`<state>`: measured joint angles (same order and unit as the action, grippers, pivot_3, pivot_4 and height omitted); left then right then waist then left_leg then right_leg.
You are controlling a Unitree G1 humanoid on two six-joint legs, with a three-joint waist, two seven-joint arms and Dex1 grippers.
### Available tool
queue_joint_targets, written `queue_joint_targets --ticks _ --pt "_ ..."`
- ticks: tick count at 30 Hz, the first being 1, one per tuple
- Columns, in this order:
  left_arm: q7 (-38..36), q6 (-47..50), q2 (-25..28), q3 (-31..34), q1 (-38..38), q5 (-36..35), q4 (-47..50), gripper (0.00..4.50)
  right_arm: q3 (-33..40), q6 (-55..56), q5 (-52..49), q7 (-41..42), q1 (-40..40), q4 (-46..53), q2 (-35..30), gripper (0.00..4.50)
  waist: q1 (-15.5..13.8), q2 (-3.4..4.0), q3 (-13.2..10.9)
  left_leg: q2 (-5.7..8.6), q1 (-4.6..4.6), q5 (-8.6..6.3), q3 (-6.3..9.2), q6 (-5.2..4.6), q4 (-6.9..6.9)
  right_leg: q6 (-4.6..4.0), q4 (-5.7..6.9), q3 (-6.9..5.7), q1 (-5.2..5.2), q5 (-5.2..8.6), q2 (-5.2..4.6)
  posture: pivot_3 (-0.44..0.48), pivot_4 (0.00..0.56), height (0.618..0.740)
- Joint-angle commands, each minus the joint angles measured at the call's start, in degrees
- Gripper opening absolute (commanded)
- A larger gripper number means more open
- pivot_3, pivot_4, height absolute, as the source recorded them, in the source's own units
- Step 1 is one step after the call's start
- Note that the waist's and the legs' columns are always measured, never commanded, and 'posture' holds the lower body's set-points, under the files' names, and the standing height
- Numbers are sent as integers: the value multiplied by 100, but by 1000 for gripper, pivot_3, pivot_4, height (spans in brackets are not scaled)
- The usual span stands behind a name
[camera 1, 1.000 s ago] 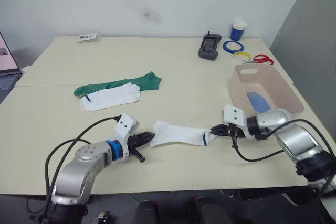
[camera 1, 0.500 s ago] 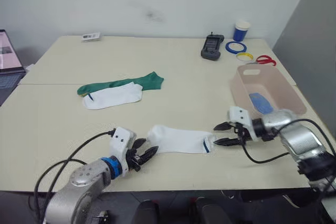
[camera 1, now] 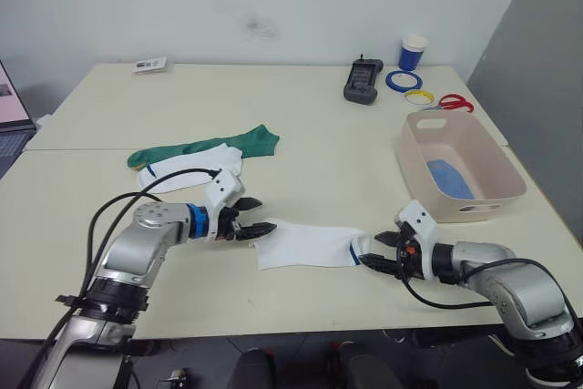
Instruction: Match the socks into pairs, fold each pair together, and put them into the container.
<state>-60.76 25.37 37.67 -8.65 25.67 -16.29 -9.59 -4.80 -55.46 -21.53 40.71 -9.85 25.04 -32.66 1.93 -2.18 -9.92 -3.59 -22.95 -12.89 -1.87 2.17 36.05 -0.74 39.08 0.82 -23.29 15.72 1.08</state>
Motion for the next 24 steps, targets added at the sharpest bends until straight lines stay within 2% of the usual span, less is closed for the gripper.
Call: queue_joint_targets --ticks 1,4,10,11,12,17,24 --pt "-209 -261 -17 -145 94 184 -128 3164 -54 -82 -73 -239 28 240 117 3495 -6 -1 0 -1 0 0 1 0 0 0 1 -2 0 0 3 0 150 740" --pt "-274 -470 -5 -232 16 356 -149 2187 -58 -96 -121 -337 -39 194 225 2703 -12 -1 1 -1 -1 0 0 0 0 0 3 -10 2 0 7 0 150 740" --pt "-175 -361 -27 -56 -174 275 98 280 -163 156 -44 -281 -273 -83 218 551 -10 -1 1 1 -1 0 0 -1 0 0 2 -5 1 0 6 0 150 740" --pt "-148 -326 -17 -21 -238 249 184 0 -183 208 -36 -249 -313 -134 207 175 -5 -1 1 0 -1 0 0 -1 0 0 2 -5 2 0 6 0 150 740" --pt "-106 -225 -1 47 -353 181 351 0 -175 275 -41 -196 -422 -255 199 14 -6 -1 1 -1 0 0 1 -1 0 0 2 -3 2 0 6 0 150 740" --pt "125 440 131 369 -910 -131 1227 0 -353 897 200 271 -1270 -1328 -28 14 -2 -1 1 -2 1 0 1 -1 0 0 2 -1 1 0 6 0 150 740" --pt "1178 2561 -125 840 -1927 -1134 3357 0 -1251 2234 888 1437 -2997 -3593 165 14 -1 -1 0 -5 1 0 5 -2 -1 0 2 1 -2 0 6 0 150 740"
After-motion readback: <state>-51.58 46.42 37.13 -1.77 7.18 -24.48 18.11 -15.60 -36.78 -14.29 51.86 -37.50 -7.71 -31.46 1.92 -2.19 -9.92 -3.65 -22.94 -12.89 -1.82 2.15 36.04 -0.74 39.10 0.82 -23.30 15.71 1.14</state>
